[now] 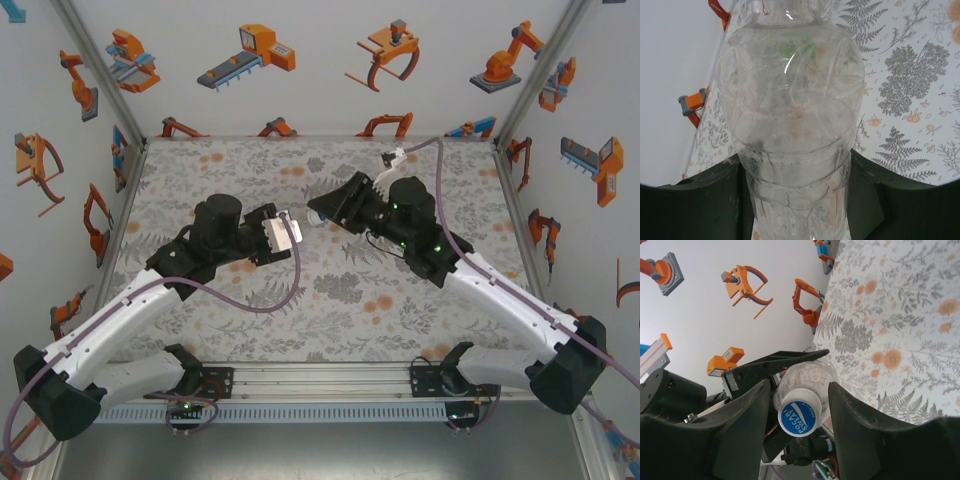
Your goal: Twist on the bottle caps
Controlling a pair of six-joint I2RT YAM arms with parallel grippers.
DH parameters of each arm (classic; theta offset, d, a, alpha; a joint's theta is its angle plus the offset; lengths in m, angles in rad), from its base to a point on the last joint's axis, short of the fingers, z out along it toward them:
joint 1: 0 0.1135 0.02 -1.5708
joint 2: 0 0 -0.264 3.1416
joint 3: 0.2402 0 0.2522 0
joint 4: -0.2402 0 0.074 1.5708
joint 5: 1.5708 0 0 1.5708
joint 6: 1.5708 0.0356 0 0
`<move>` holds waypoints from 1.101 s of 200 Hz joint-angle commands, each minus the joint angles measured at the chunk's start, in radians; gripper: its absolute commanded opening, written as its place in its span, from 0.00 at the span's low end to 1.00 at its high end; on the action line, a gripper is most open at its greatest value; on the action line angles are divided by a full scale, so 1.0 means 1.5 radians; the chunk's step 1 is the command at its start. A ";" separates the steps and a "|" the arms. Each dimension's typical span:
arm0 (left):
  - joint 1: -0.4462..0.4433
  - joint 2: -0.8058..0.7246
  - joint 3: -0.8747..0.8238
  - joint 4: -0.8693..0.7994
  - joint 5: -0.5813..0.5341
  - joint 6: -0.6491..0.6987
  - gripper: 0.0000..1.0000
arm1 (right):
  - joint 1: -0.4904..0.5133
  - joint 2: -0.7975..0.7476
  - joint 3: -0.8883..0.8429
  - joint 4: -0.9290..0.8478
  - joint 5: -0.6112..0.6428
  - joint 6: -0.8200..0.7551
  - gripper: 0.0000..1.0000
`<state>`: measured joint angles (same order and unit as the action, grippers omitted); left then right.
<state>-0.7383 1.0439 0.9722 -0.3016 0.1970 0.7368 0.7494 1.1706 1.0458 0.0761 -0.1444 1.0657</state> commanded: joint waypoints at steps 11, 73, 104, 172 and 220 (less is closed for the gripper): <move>-0.002 -0.022 0.005 0.016 0.039 0.010 0.00 | -0.001 -0.057 -0.019 0.066 0.006 -0.146 0.50; -0.002 -0.008 0.022 -0.024 0.121 0.026 0.00 | -0.003 -0.141 -0.039 0.071 -0.144 -0.546 0.50; -0.002 -0.012 0.018 -0.030 0.178 0.036 0.00 | -0.002 -0.173 -0.053 0.045 -0.229 -0.697 0.49; -0.002 -0.003 0.027 -0.062 0.269 0.057 0.00 | -0.001 -0.183 -0.001 -0.160 -0.386 -0.966 0.50; -0.002 0.003 0.033 -0.070 0.279 0.057 0.00 | -0.002 -0.162 0.020 -0.183 -0.403 -1.002 0.52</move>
<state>-0.7391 1.0439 0.9821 -0.3828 0.5671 0.8021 0.7475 0.9119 1.0340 -0.1730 -0.6998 -0.3618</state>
